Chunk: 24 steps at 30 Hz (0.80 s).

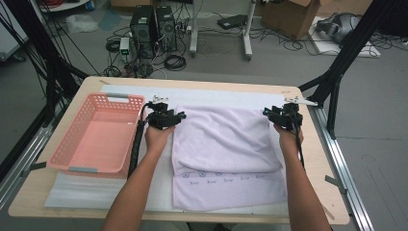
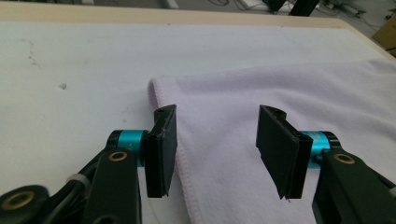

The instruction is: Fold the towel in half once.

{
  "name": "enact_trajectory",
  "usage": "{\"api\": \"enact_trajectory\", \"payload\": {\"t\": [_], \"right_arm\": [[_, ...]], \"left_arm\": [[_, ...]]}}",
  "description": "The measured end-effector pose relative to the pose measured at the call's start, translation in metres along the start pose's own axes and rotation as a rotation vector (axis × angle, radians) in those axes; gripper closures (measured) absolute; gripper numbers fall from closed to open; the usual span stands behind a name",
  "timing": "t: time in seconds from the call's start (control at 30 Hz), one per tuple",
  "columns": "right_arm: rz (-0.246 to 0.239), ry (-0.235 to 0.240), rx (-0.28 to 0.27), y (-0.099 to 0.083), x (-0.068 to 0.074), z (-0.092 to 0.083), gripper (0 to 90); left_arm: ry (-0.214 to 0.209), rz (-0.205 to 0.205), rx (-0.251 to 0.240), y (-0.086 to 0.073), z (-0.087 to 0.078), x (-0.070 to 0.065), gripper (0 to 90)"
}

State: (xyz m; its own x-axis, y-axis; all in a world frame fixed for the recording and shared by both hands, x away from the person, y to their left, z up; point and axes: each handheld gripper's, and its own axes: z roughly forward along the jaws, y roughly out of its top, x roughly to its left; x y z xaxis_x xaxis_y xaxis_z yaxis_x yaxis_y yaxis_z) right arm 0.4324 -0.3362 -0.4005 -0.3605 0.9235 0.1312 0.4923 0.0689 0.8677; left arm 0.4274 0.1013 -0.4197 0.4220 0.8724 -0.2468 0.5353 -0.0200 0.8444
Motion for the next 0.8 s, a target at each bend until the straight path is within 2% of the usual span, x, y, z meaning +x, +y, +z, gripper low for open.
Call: {"api": "enact_trajectory", "payload": {"t": [0.07,0.23,0.3,0.33,0.4,0.5,0.6,0.63,0.7,0.8], "right_arm": [[-0.026,0.006,0.006,-0.001,0.004,-0.006,56.7],[-0.052,0.047,0.021,-0.013,0.007,-0.02,55.6],[-0.046,0.058,0.055,-0.017,0.007,-0.024,52.3],[-0.045,0.071,0.073,-0.018,0.007,-0.026,52.2],[-0.069,0.072,0.054,-0.022,0.012,-0.033,53.6],[-0.08,0.094,0.063,-0.028,0.017,-0.042,53.5],[-0.082,0.124,0.083,-0.039,0.021,-0.05,53.3],[-0.091,0.134,0.09,-0.043,0.022,-0.052,53.2],[-0.112,0.14,0.114,-0.052,0.024,-0.056,53.1],[-0.119,0.152,0.151,-0.064,0.025,-0.058,52.7]], "left_arm": [[-0.009,0.019,0.02,-0.003,-0.005,-0.003,47.6],[-0.028,0.019,-0.007,-0.019,-0.019,-0.008,47.7],[-0.047,0.019,0.011,-0.026,-0.023,-0.01,47.7],[-0.055,0.022,0.0,-0.029,-0.027,-0.011,47.6],[-0.077,0.024,-0.008,-0.035,-0.033,-0.014,48.0],[-0.11,0.044,0.009,-0.043,-0.04,-0.019,48.0],[-0.148,0.054,0.061,-0.051,-0.045,-0.022,47.6],[-0.147,0.063,0.055,-0.053,-0.048,-0.023,47.2],[-0.148,0.066,0.078,-0.057,-0.051,-0.024,47.8],[-0.137,0.102,0.166,-0.062,-0.051,-0.024,47.4]]}}
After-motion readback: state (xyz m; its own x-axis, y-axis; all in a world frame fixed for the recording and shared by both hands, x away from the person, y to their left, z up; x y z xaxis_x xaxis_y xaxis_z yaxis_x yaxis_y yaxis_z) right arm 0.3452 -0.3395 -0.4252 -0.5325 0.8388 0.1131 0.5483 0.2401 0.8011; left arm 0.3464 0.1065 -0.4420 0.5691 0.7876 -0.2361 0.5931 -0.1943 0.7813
